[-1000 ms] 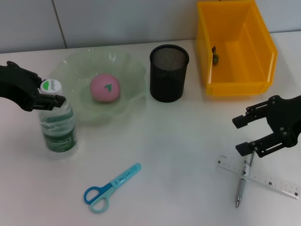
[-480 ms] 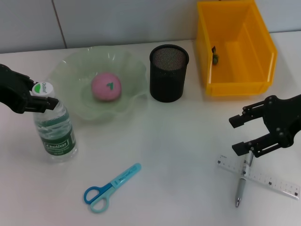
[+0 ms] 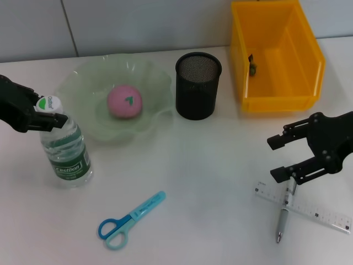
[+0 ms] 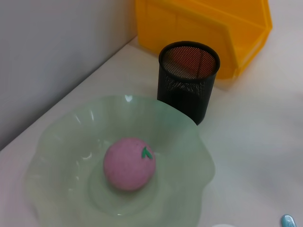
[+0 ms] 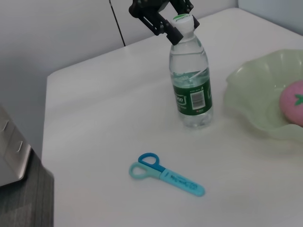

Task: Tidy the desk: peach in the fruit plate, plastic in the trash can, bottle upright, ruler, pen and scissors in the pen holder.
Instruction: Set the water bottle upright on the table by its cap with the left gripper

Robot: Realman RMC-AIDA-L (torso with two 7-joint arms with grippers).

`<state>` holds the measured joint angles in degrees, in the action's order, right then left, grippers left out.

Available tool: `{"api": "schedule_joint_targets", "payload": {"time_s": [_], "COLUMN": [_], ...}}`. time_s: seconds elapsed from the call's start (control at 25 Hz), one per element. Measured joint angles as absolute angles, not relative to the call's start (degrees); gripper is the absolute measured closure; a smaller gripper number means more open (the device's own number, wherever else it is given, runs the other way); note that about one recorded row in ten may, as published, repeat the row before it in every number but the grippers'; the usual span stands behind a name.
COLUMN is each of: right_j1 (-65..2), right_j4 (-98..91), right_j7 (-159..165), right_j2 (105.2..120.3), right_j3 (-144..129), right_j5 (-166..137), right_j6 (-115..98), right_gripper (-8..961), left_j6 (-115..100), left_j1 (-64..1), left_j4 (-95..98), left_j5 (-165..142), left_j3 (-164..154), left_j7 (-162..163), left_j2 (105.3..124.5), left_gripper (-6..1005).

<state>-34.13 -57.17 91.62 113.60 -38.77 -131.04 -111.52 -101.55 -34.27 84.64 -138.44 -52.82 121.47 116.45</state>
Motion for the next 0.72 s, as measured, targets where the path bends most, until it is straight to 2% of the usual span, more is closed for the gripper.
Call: {"api": "schedule_joint_targets", "payload": {"time_s": [0.24,0.72], "right_j1": [-33.84,-29.22], "right_j4": [-57.02,-56.48], "right_j7": [90.18,82.84], "right_j2": [114.0,115.25], "right_j3": [-38.75,-38.68], "right_j5": [-130.19,-123.59], "right_j6": [-110.74,-108.62], "right_gripper": [195,195], "left_j6": [-101.33,-101.08], "left_j1": [-34.4,-34.32], "left_j4": [84.64,84.56], "left_j5": [-138.43,-138.42], "left_j3": [-52.81,-52.27], "left_j7": [121.47,121.52], "left_j2": [116.45,116.66], "left_gripper": [541,534]}}
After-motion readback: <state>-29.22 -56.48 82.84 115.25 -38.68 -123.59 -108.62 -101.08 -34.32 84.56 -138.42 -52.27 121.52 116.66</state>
